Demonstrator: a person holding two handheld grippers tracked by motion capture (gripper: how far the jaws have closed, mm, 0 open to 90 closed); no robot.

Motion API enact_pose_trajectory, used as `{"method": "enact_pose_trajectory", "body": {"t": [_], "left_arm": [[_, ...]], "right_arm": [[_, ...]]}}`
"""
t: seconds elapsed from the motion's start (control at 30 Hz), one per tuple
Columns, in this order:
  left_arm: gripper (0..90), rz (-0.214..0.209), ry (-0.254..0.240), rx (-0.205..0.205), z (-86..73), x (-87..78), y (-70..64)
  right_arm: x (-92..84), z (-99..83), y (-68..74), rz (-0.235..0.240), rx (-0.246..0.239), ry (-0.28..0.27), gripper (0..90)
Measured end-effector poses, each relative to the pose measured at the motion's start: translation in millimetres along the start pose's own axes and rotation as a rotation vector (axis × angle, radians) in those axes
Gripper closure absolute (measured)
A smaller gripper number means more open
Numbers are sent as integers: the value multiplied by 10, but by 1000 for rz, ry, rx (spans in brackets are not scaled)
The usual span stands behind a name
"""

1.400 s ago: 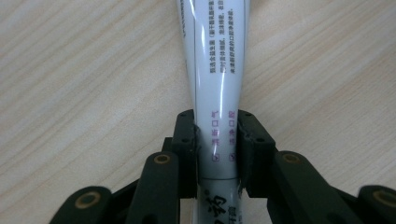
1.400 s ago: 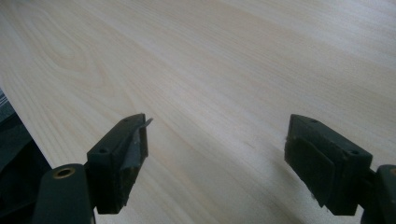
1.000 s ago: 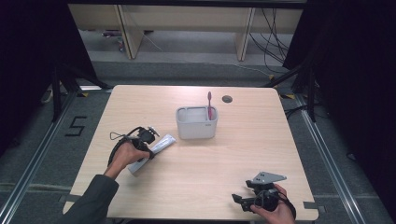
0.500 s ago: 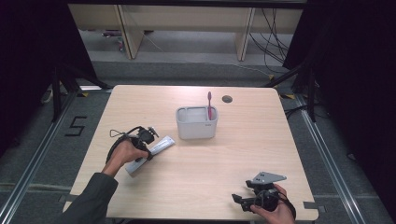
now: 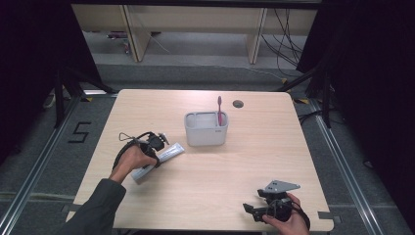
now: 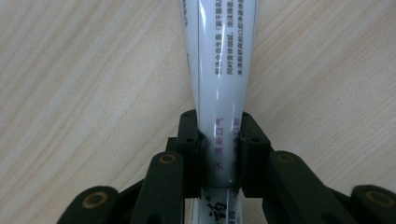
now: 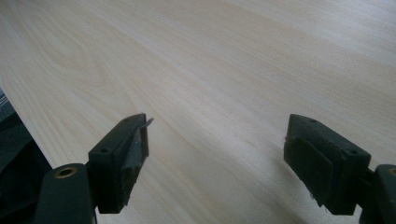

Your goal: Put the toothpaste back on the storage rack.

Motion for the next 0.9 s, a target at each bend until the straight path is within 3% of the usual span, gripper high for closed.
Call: {"method": "enact_pose_trajectory", "body": {"t": [0.33, 0.4, 0.43, 0.6, 0.73, 0.83, 0.9], "left_arm": [[747, -32, -79, -22, -38, -162, 80], [748, -47, -134, -42, -53, -242, 139], [749, -47, -134, -42, -53, -242, 139], [749, -75, -236, -79, -66, -397, 249], [748, -102, -342, -134, -83, -535, 347], [748, -108, -384, -153, -87, -594, 389], [748, -79, -442, -180, -86, -656, 428]], "right_arm": [[1, -1, -5, 6, 14, -6, 232], [2, -1, -8, 8, 19, -11, 231], [2, -1, -8, 8, 19, -11, 231], [-1, 0, -7, 21, 24, -13, 232], [5, 0, -14, 15, 24, -22, 232], [9, 1, -23, 16, 9, -28, 231], [8, 0, -24, 15, 11, -26, 231]]}}
Point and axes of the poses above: each handheld gripper's, and its own axes: x roughly forward along the jaws, z roughly out of its top, y roughly to its left, the point moved 2 cm from there along x, roughly forward along the jaws, and after that the axes turned 12 degrees about -x, right-handed, at the moved point
